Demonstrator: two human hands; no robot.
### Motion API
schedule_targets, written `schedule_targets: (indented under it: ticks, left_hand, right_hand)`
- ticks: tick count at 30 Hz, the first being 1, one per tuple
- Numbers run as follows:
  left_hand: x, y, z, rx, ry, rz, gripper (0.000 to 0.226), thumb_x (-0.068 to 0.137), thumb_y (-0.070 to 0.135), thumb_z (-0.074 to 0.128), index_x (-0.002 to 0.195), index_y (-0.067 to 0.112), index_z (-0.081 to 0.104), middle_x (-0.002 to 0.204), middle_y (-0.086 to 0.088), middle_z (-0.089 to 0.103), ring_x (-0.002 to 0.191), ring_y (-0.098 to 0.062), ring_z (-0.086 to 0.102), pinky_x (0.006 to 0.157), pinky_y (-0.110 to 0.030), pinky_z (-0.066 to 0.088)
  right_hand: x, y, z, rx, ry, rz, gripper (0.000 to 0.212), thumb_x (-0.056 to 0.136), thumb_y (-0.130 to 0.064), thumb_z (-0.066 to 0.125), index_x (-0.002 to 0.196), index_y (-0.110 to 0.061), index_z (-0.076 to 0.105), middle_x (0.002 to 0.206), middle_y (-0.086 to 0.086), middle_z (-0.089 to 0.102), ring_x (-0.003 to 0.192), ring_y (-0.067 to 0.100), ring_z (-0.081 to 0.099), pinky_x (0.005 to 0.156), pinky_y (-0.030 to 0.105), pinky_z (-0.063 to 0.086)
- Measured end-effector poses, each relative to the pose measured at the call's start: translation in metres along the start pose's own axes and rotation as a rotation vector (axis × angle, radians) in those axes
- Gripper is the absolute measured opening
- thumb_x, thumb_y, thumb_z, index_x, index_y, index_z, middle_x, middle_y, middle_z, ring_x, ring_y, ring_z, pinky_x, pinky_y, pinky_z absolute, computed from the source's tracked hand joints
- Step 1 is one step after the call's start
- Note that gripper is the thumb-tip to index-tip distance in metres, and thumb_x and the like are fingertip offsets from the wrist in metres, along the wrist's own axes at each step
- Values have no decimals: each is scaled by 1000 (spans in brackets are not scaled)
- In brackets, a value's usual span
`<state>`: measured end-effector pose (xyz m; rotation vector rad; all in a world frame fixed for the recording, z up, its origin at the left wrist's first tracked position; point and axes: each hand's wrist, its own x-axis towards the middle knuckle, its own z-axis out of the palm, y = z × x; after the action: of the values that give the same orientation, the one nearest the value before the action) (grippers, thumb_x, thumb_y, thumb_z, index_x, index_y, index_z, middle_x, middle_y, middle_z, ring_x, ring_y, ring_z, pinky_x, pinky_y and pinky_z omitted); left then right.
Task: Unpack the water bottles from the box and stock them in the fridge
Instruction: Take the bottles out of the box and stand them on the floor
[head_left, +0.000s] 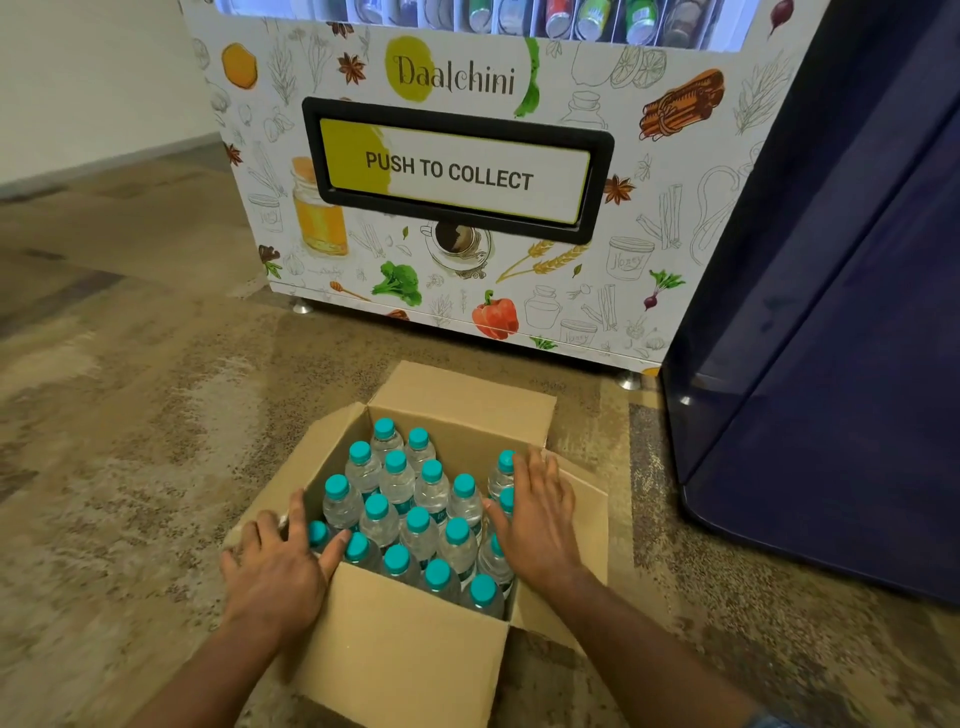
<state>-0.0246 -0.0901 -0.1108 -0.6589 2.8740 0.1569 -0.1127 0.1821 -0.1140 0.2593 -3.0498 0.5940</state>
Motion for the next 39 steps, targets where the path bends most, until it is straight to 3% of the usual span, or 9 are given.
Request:
schedule_targets:
  ticks: [4, 8, 13, 16, 20, 30, 34, 37, 39]
  left_hand:
    - [-10, 7, 1, 29, 118, 10, 91, 95, 73, 7, 165, 18, -8, 170, -18, 9, 159, -35, 9, 128, -58, 15]
    - [-22, 30, 15, -101, 246, 215, 90, 96, 74, 1, 165, 17, -1, 171, -19, -3, 159, -34, -5, 127, -54, -2]
    - [-27, 65, 29, -149, 177, 329, 91, 85, 78, -15, 160, 25, -19, 167, -8, -31, 153, -24, -33, 126, -48, -16]
    - [-27, 68, 37, -149, 161, 307, 96, 82, 78, -28, 160, 23, -16, 166, -7, -29, 153, -25, -31, 126, -51, -14]
    - [-28, 68, 36, -145, 126, 309, 92, 84, 75, -23, 160, 23, -17, 164, -7, -32, 153, -26, -30, 124, -50, -18]
    - [-24, 69, 33, -104, 75, 300, 84, 83, 71, -21, 157, 33, -25, 163, -5, -34, 153, -28, -30, 124, -54, -16]
    - [-25, 69, 31, -80, 51, 296, 89, 74, 75, -34, 154, 36, -32, 163, -5, -36, 153, -28, -30, 124, -55, -15]
    - [-24, 70, 29, -71, 41, 299, 99, 62, 77, -46, 152, 38, -34, 161, -4, -37, 153, -28, -30, 124, -55, -15]
    - [-23, 70, 29, -85, 37, 303, 100, 62, 78, -46, 153, 40, -32, 164, -4, -33, 155, -28, -27, 126, -56, -13]
  right_hand:
    - [-21, -2, -3, -30, 72, -40, 63, 101, -49, 37, 155, -19, 23, 162, 4, 21, 151, 24, 10, 122, 46, 8]
    - [-32, 4, -2, -60, 180, -130, 48, 98, -47, 45, 138, -21, 48, 137, 2, 56, 131, 22, 42, 111, 44, 27]
    - [-28, 6, -3, -44, 171, -60, 44, 97, -47, 48, 133, -23, 54, 129, -1, 60, 124, 21, 43, 101, 44, 32]
    - [-19, 0, -5, -50, 122, 23, 43, 95, -48, 51, 131, -27, 56, 127, -5, 61, 122, 20, 42, 98, 43, 29]
    - [-7, -6, -7, -132, 75, 80, 39, 91, -48, 57, 124, -26, 59, 124, -6, 62, 121, 21, 42, 97, 44, 29]
    - [6, -7, 1, -112, -1, 150, 52, 87, -45, 65, 133, -22, 56, 143, -2, 50, 142, 28, 26, 111, 50, 23]
    - [0, -5, 7, 10, 49, 135, 54, 91, -40, 62, 140, -19, 49, 150, -1, 42, 148, 25, 17, 118, 49, 14]
    - [-1, -4, 3, 184, 127, 136, 47, 96, -39, 54, 136, -17, 48, 142, 0, 49, 144, 22, 28, 118, 44, 21]
    - [0, -5, -12, 338, 201, 155, 38, 98, -44, 49, 127, -19, 49, 121, -1, 61, 121, 20, 53, 103, 41, 43]
